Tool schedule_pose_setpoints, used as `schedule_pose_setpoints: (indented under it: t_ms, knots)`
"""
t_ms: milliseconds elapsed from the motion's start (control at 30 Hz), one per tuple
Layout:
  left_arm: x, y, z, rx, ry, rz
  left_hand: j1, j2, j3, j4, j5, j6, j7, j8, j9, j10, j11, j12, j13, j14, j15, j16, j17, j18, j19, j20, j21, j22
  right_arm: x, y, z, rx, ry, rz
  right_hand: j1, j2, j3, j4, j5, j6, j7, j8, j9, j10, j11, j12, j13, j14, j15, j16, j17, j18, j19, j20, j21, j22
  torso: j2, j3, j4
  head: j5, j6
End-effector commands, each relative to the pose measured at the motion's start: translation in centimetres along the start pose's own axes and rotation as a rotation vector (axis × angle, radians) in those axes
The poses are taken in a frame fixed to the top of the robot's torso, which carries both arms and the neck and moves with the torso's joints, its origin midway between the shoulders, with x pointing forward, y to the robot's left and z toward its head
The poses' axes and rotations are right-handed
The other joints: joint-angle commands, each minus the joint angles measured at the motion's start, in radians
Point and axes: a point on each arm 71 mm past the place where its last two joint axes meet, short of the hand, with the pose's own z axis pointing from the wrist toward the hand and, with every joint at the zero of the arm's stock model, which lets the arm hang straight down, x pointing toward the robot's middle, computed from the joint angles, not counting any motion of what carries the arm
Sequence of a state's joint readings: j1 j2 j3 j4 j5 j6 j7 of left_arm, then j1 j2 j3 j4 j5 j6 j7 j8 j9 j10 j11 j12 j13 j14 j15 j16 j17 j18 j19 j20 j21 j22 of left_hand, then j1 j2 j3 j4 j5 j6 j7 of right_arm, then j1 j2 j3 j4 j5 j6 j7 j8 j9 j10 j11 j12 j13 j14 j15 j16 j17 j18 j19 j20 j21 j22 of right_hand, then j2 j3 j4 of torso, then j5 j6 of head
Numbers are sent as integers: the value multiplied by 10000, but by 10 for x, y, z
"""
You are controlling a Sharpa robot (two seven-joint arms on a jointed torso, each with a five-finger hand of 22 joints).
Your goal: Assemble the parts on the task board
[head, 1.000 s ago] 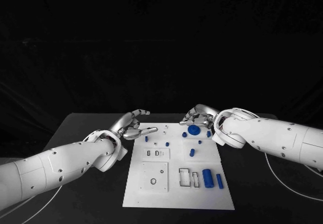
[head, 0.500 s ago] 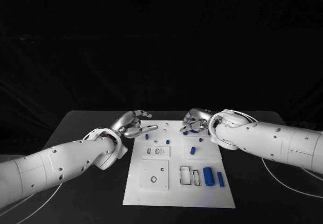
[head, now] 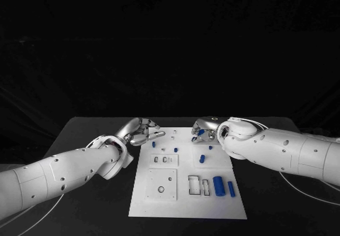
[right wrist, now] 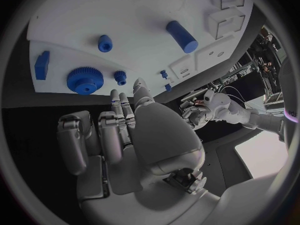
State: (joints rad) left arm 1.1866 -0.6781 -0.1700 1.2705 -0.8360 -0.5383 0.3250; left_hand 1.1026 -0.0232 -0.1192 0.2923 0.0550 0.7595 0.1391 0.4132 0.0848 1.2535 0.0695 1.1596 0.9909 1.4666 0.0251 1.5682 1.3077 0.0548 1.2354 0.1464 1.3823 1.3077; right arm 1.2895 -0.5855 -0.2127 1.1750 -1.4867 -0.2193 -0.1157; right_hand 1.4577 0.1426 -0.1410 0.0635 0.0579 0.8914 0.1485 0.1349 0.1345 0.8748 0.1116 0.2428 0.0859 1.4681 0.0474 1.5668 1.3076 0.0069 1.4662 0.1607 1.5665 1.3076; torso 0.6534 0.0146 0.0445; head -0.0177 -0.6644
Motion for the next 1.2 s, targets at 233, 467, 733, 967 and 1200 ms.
schedule_pose_setpoints:
  t_ms: [233, 467, 733, 967, 1200]
  knots:
    - [1, -3, 0, 140, 132, -77, 61, 199, -197, -9, -54, 210, -8, -244, -23, -281, -11, -433, -467, 851, -6, -66, 2460, 239, -270, -11, -250, 479, 5, 1, 4, 177, 230, -806, 237, 63, 235, -78, -10, 200, -30, -123, -90, 190, -48, -161, -173, 1027, -97, 40, 2632, -69, 1046, -103, 43, 2632, 55, 7, 32, 73, -94]
    - [0, -3, -1, 129, 102, -73, 112, 235, -226, -13, -52, 248, -11, -298, -24, -305, -14, -506, -536, 814, -9, -86, 2426, 257, -345, -13, -324, 428, 8, 4, 7, 231, 168, -862, 388, 159, 432, -160, 23, 282, -18, -213, -158, 283, -32, -283, -232, 1027, -86, 40, 2632, -69, 1046, -99, 43, 2632, 61, 13, 64, 59, -156]
    - [-4, 1, -3, -15, 27, -17, 134, 262, -270, -9, -51, 314, -16, -336, -17, -362, -15, -608, -639, 765, -8, -113, 2382, 287, -484, -14, -437, 341, 11, 3, 10, 546, 326, -971, 473, 223, 586, -207, 51, 282, 16, -321, -229, 280, -3, -426, -244, 1027, -71, 40, 2632, -69, 1046, -89, 43, 2632, 36, 8, 29, 101, -206]
    - [-4, 1, -3, -10, 14, -5, 135, 263, -272, -9, -51, 317, -16, -338, -16, -363, -15, -610, -640, 763, -8, -114, 2381, 287, -487, -13, -440, 339, 13, 4, 12, 634, 456, -1001, 550, 269, 739, -249, 62, 315, 4, -404, -290, 464, -20, -481, -236, 1027, -70, 40, 2632, -69, 1046, -81, 43, 2632, 39, 2, 34, 71, -192]
    - [-3, 1, -2, 33, 64, -22, 162, 303, -298, -10, -51, 356, -18, -376, -14, -414, -16, -691, -721, 716, -7, -140, 2339, 302, -559, -13, -509, 294, 15, 6, 12, 709, 600, -1038, 582, 257, 941, -247, 56, 527, -79, -448, -349, 926, -106, -578, -247, 1027, -147, 40, 2632, -69, 1046, -129, 43, 2632, 45, -4, 44, 2, -169]
